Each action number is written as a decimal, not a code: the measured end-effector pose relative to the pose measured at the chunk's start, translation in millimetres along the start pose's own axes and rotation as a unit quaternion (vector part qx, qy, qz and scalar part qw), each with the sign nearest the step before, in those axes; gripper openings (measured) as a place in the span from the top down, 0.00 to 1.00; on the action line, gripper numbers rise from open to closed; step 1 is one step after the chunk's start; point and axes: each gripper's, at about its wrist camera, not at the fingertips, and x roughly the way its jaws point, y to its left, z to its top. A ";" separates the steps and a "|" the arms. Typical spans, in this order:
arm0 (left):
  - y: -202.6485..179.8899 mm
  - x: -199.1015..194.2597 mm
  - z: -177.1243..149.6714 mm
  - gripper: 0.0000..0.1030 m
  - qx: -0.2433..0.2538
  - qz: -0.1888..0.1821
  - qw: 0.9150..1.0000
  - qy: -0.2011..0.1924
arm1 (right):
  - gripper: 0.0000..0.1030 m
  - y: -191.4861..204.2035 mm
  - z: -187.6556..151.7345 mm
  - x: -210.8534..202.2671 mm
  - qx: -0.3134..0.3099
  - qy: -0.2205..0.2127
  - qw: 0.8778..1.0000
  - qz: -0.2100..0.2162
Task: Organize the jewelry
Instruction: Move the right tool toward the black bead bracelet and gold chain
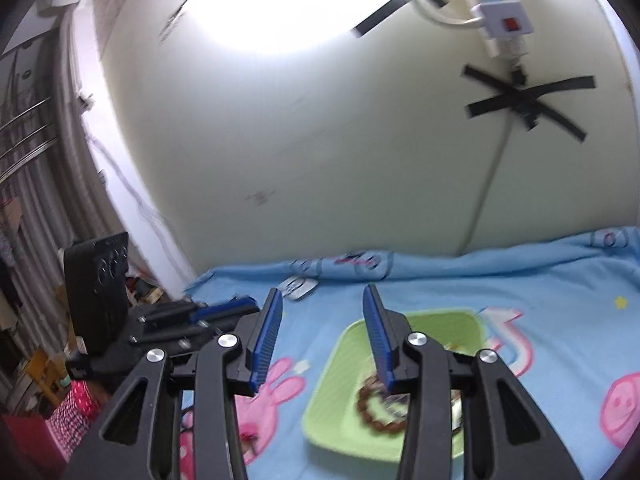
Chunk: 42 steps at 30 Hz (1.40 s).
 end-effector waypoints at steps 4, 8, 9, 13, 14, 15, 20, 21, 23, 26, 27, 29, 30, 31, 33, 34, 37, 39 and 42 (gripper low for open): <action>42.8 -34.4 -38.8 0.89 -0.035 0.043 0.998 0.013 | 0.78 27.7 -30.7 22.4 -0.016 0.047 0.998 0.029; 84.6 -64.4 -82.5 0.88 -0.085 0.082 0.993 0.025 | 0.78 57.1 -70.5 55.9 -0.035 0.108 0.992 0.053; 92.2 -69.8 -92.1 0.88 -0.096 0.089 0.991 0.027 | 0.78 61.5 -78.0 61.7 -0.037 0.120 0.990 0.057; 119.1 -91.2 -134.7 0.88 -0.145 0.103 0.983 0.037 | 0.79 82.5 -110.8 86.5 -0.047 0.176 0.980 0.074; 123.7 -95.8 -144.3 0.88 -0.154 0.105 0.982 0.038 | 0.80 88.7 -118.3 92.2 -0.053 0.191 0.977 0.074; 125.5 -98.7 -151.1 0.88 -0.159 0.106 0.981 0.038 | 0.81 92.7 -122.0 95.4 -0.058 0.198 0.976 0.074; 132.9 -102.3 -178.5 0.88 -0.179 0.097 0.978 0.047 | 0.90 126.9 -132.5 119.4 -0.093 0.231 0.965 0.079; 133.2 -101.2 -182.4 0.88 -0.180 0.097 0.978 0.049 | 0.90 130.6 -134.1 124.9 -0.099 0.234 0.964 0.078; 134.1 -101.1 -187.6 0.88 -0.182 0.094 0.978 0.049 | 0.91 145.5 -138.4 141.0 -0.116 0.246 0.960 0.071; 134.4 -102.3 -192.1 0.89 -0.184 0.090 0.978 0.046 | 0.91 162.7 -146.2 164.3 -0.145 0.256 0.954 0.048; 135.0 -102.4 -193.6 0.89 -0.185 0.088 0.978 0.045 | 0.91 165.8 -148.1 171.6 -0.149 0.261 0.953 0.043; 136.1 -101.5 -194.5 0.89 -0.188 0.084 0.978 0.045 | 0.91 169.6 -151.7 187.4 -0.151 0.273 0.950 0.031; 136.4 -100.7 -195.0 0.89 -0.189 0.081 0.978 0.045 | 0.93 169.9 -154.1 196.7 -0.158 0.279 0.947 0.020; 136.5 -99.7 -195.1 0.89 -0.188 0.080 0.978 0.045 | 1.00 169.9 -157.5 203.4 -0.169 0.286 0.943 0.008; 135.3 -96.7 -193.1 0.89 -0.180 0.082 0.979 0.044 | 1.00 166.4 -157.6 206.7 -0.179 0.283 0.942 -0.009; 134.6 -95.0 -191.5 0.88 -0.174 0.083 0.980 0.044 | 1.00 162.4 -153.6 204.2 -0.176 0.277 0.944 -0.019; 134.4 -84.5 -185.6 0.88 -0.159 0.079 0.983 0.049 | 1.00 142.1 -134.7 195.7 -0.143 0.252 0.956 -0.039; 135.3 -74.3 -181.1 0.88 -0.154 0.076 0.984 0.056 | 1.00 124.8 -121.8 192.5 -0.109 0.244 0.963 -0.044; 135.5 -56.5 -175.4 0.88 -0.141 0.068 0.985 0.070 | 1.00 94.2 -108.2 190.7 -0.058 0.232 0.968 -0.072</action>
